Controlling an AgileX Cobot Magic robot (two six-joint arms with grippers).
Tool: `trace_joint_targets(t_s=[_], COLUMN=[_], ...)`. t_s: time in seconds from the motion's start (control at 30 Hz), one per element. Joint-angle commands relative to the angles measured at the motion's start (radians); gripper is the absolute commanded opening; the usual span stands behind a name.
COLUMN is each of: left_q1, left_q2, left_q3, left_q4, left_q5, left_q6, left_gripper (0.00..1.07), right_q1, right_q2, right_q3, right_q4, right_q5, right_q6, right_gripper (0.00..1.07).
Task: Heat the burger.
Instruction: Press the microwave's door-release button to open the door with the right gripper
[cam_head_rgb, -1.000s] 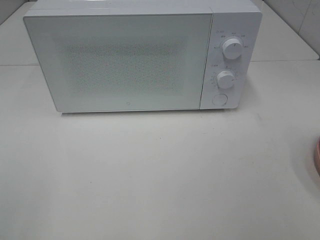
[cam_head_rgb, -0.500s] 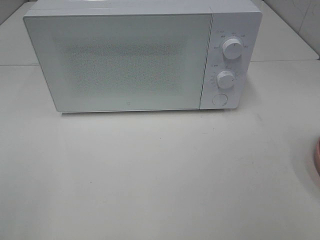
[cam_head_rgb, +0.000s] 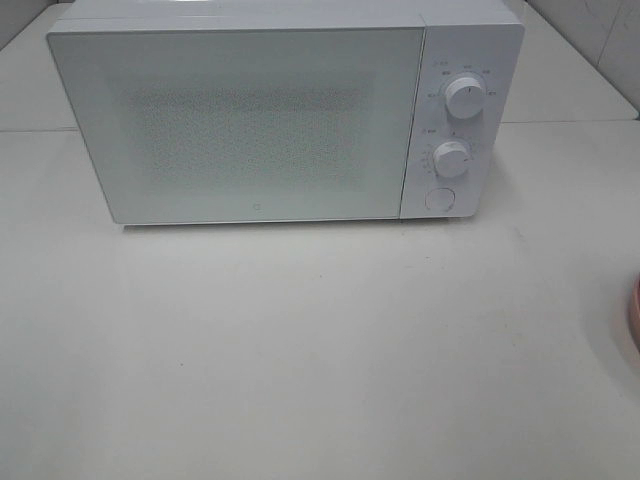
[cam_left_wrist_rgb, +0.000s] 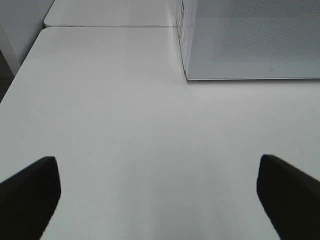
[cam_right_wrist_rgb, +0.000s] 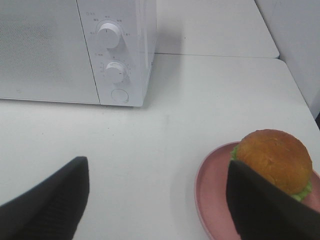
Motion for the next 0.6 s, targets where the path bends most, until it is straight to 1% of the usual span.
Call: trace_joint_targets(t_s=[0.03,0.1,0.2,0.27,0.3,0.37,0.6], left_q1=[0.001,0.001,0.001,0.001,0.001,0.001,0.001], left_q2=[-0.021,-0.021,-0.021,-0.021,-0.021,-0.021,-0.021], left_q3=[0.002,0.002,0.002,0.002,0.002,0.002,0.002], left_q4=[0.005,0.005,0.005,0.005,0.005,0.005,0.005], left_q5=[0.002,0.002,0.002,0.002,0.002,0.002,0.002], left_q6=[-0.004,-0.004,-0.004,-0.004,-0.004,-0.004,-0.004], left_gripper=[1.0,1.0,1.0,1.0,1.0,1.0,1.0], right_q1=[-0.003,-0.003,-0.003,-0.003,-0.003,-0.003,-0.003], right_q2=[0.033,0.08,0.096,0.157,0.157,0.208,0.314], right_q3=[-0.007,-0.007,-0.007,-0.007,-0.007,-0.007,-0.007], right_q4=[-0.005,-0.005,-0.005,-0.005,-0.005,-0.009,-0.01], right_q5=[-0.054,-0.114,-0.136,-0.214,-0.214,-0.272,-0.372], right_q6=[0.006,-0.004,-0.008,-0.009,-0.009,-0.009,-0.009], right_gripper=[0.73,0.73,0.73,0.73,0.73,0.73,0.73])
